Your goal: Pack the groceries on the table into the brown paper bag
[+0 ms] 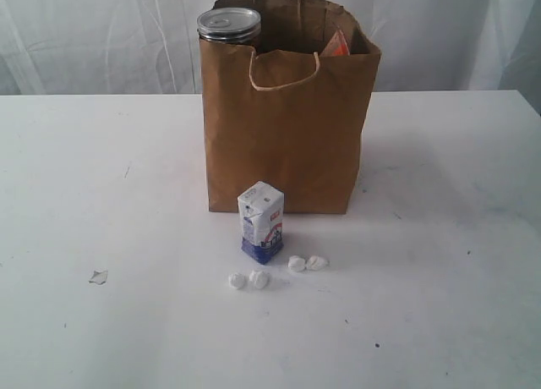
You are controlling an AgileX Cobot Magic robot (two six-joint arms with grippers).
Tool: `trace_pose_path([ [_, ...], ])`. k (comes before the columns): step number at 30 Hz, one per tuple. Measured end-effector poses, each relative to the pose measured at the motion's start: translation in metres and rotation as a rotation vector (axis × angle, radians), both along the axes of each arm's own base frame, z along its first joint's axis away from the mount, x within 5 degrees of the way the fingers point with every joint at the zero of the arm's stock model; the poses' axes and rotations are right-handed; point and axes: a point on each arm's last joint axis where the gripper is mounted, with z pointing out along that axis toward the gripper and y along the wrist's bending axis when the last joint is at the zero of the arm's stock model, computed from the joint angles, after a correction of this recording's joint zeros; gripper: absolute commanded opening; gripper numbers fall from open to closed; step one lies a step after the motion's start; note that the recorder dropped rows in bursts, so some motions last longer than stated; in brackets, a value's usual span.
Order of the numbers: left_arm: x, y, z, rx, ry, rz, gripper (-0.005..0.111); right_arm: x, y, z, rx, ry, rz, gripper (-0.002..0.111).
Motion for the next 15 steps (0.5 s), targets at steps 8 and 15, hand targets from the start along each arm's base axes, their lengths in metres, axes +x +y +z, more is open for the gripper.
trace_pose_path([
  [8,0.068,-0.002,0.011,-0.019,0.197,-0.021,0.0,0.0,0.0,0.0,0.0,0.0,0.0,0.0],
  [15,0.166,-0.005,0.023,0.015,0.49,-0.014,0.0,0.0,0.0,0.0,0.0,0.0,0.0,0.0],
])
